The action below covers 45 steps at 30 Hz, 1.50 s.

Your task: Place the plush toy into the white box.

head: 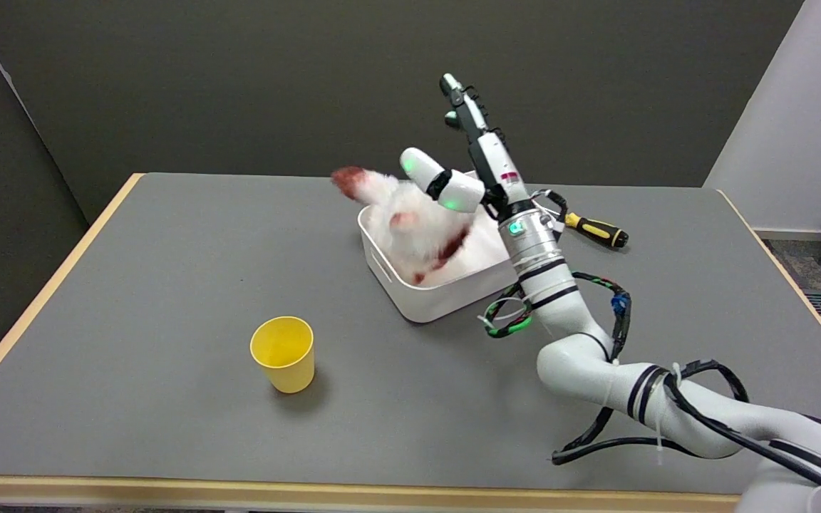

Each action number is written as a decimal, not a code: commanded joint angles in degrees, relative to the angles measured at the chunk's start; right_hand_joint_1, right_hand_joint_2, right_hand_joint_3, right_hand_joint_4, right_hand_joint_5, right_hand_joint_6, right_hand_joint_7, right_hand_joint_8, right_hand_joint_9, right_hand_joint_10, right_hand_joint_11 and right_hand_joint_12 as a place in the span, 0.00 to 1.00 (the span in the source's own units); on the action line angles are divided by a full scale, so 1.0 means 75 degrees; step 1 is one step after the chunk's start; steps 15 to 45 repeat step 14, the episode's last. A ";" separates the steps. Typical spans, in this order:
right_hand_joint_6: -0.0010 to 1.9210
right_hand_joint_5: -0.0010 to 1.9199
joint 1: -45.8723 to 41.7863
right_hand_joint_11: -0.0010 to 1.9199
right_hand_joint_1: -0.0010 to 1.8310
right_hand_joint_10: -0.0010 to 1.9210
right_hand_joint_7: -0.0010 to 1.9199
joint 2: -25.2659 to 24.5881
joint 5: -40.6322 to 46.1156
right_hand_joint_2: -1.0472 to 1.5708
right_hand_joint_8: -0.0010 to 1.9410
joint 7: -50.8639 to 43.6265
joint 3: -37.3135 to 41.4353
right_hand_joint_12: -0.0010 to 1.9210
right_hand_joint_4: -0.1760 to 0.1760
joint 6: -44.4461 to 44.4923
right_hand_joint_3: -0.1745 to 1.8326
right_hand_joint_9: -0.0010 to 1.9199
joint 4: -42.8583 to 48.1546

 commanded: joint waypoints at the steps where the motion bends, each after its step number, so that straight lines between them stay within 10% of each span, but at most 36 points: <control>1: 0.05 0.00 -0.0206 0.00 0.26 0.00 0.00 -0.0421 0.0280 0.64 0.00 -0.0031 -0.0231 0.28 0.56 0.0967 0.42 0.00 -0.0125; 9: 0.03 0.01 -0.0938 0.00 0.24 0.00 0.00 -0.0289 0.0575 0.63 0.00 -0.0031 0.0152 0.00 0.54 0.3977 0.51 0.00 0.0358; 45: 0.04 0.00 -0.1385 0.00 0.24 0.00 0.00 0.0087 0.0598 0.63 0.00 0.0033 0.0304 0.00 0.56 0.4660 0.51 0.00 0.0667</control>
